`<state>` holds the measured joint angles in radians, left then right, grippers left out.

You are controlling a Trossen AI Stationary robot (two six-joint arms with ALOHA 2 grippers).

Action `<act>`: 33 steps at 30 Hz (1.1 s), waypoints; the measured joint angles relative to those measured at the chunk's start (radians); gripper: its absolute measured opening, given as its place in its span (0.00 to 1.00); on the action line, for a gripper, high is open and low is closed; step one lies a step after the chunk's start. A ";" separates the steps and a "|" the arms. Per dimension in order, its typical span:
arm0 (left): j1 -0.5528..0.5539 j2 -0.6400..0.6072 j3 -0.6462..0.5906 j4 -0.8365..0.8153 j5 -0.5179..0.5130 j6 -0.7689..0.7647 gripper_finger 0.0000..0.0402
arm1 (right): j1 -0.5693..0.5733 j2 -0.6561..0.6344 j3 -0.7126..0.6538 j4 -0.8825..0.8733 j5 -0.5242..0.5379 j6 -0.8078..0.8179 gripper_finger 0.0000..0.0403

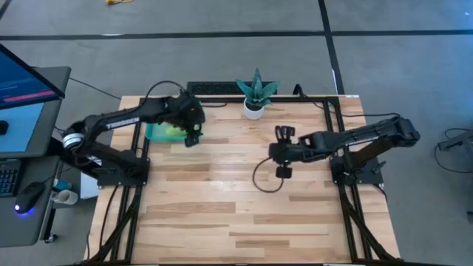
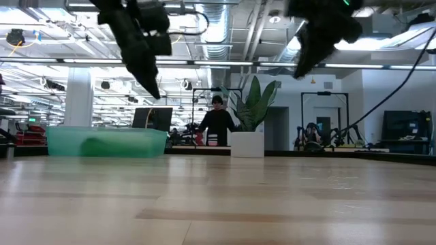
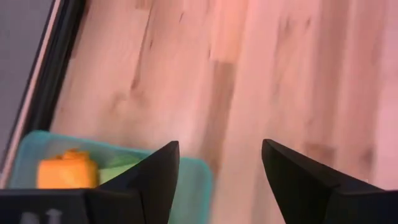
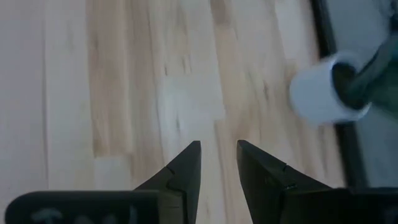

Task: Roll microfiber towels into tight, uniform cylinder then place into a basket
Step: Return to Home Position

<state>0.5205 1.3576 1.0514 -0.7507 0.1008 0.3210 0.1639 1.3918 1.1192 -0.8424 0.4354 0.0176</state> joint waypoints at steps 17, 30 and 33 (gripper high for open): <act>-0.375 -0.472 -0.442 0.524 -0.071 -0.399 0.50 | -0.059 -0.582 -0.482 0.454 -0.045 -0.073 0.32; -0.639 -0.741 -0.700 0.758 -0.304 -0.439 0.18 | -0.037 -0.897 -0.671 0.562 -0.045 -0.037 0.32; -0.674 -0.788 -0.718 0.768 -0.320 -0.426 0.08 | -0.021 -0.936 -0.698 0.574 -0.045 -0.018 0.32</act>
<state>-0.1535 0.5701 0.3333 0.0170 -0.2195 -0.1052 0.1428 0.4558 0.4214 -0.2681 0.3904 -0.0006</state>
